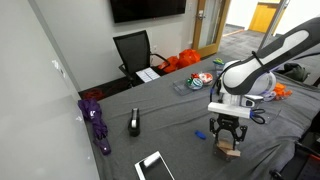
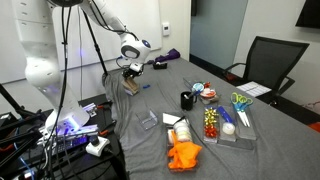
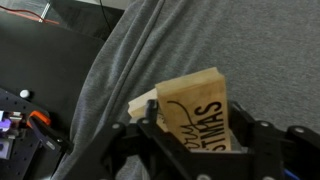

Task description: Take the brown thing out of the clear plastic box

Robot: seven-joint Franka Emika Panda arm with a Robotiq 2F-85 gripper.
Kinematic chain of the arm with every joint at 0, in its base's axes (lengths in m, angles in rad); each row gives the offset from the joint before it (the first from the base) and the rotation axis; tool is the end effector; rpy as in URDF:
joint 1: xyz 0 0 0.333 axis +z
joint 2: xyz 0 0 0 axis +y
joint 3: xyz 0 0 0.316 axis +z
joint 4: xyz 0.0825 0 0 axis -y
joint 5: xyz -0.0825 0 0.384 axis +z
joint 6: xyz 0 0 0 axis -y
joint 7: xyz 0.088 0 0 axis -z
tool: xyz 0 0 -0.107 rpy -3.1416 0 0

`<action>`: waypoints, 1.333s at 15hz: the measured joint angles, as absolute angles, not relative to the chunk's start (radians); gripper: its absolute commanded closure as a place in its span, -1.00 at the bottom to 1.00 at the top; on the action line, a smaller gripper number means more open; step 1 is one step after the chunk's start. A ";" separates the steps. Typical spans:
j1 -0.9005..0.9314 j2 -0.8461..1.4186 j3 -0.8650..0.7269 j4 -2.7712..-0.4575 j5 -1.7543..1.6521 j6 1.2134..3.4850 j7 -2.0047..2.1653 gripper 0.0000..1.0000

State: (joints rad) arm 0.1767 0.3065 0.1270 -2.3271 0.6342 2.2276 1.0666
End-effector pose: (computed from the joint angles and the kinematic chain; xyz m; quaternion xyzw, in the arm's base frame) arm 0.4490 0.1630 0.1858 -0.7720 0.5629 0.2910 0.0490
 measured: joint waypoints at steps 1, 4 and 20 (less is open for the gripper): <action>0.176 0.306 0.127 -2.327 0.634 2.221 1.065 0.30; 0.172 0.306 0.126 -2.326 0.634 2.204 1.055 0.36; 0.158 0.191 0.120 -2.328 0.720 2.053 0.935 0.36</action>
State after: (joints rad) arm 0.1584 0.1913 0.1202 -2.3277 0.7202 2.0527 0.9354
